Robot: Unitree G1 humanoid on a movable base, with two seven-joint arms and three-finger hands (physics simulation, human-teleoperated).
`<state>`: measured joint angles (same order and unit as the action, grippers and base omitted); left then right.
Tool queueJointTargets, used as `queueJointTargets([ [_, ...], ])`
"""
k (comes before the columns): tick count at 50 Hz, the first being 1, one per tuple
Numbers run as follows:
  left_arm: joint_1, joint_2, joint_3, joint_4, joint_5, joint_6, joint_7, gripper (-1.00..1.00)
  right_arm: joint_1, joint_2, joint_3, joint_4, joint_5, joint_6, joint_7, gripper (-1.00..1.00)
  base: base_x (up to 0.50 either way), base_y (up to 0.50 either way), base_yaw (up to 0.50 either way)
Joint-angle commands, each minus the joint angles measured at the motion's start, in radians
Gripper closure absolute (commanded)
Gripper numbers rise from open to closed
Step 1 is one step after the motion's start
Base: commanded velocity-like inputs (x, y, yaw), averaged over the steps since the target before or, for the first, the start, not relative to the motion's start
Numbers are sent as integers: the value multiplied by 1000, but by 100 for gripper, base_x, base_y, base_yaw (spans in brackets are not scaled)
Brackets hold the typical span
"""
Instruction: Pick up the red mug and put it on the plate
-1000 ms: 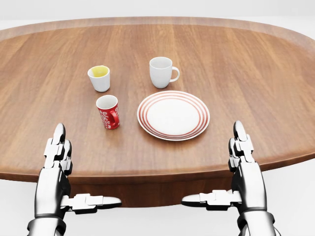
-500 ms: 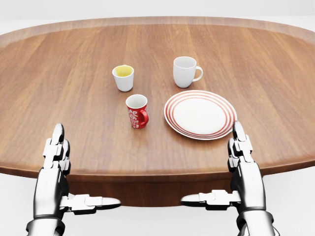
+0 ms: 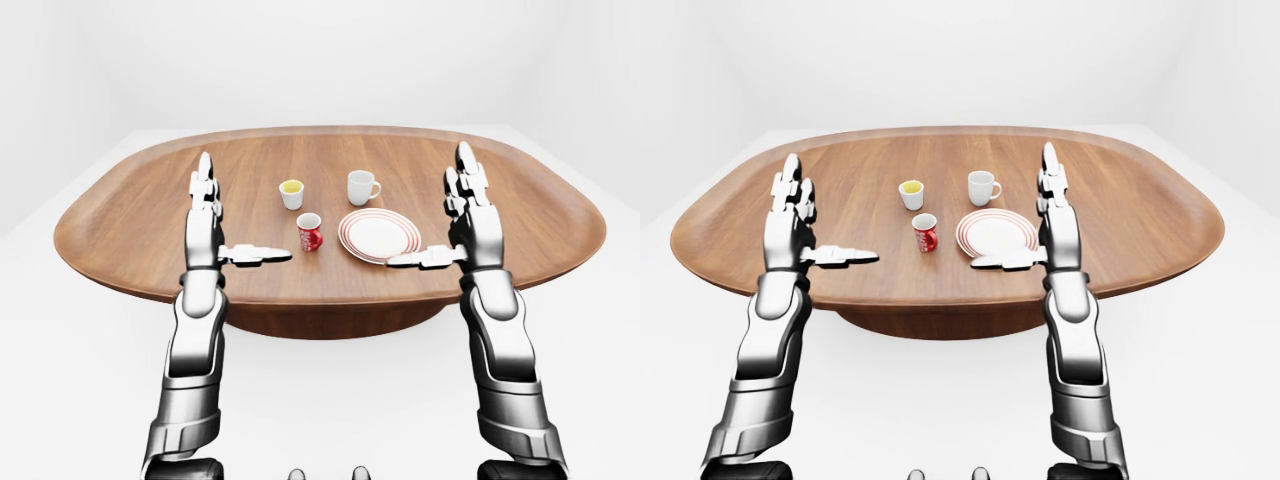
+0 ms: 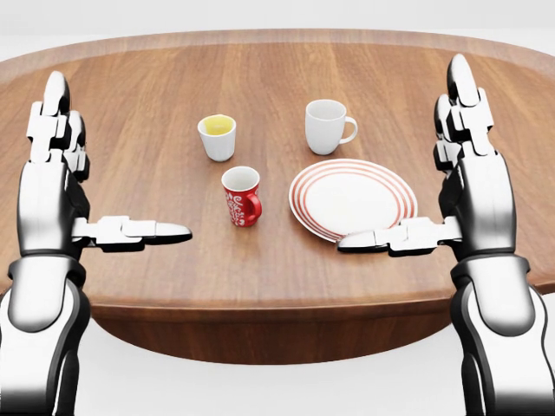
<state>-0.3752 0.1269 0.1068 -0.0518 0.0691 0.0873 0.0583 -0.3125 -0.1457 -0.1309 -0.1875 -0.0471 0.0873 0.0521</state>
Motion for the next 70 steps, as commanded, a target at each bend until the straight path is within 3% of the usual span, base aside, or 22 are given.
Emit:
queueJointTargets([
  [1, -76, 22, 12, -26, -2, 0, 2, -100, -70, -24, -14, -19, -5, 0, 10, -100, 0, 0, 0],
  [18, -75, 20, 10, -4, 6, 0, 4, -100, -67, -23, -11, 20, -11, 0, 15, -100, 5, 0, 0],
  [70, -60, 20, 12, -31, 12, 0, -2, -100, -65, -11, 4, 34, -33, 0, 27, -100, 35, 0, 0],
])
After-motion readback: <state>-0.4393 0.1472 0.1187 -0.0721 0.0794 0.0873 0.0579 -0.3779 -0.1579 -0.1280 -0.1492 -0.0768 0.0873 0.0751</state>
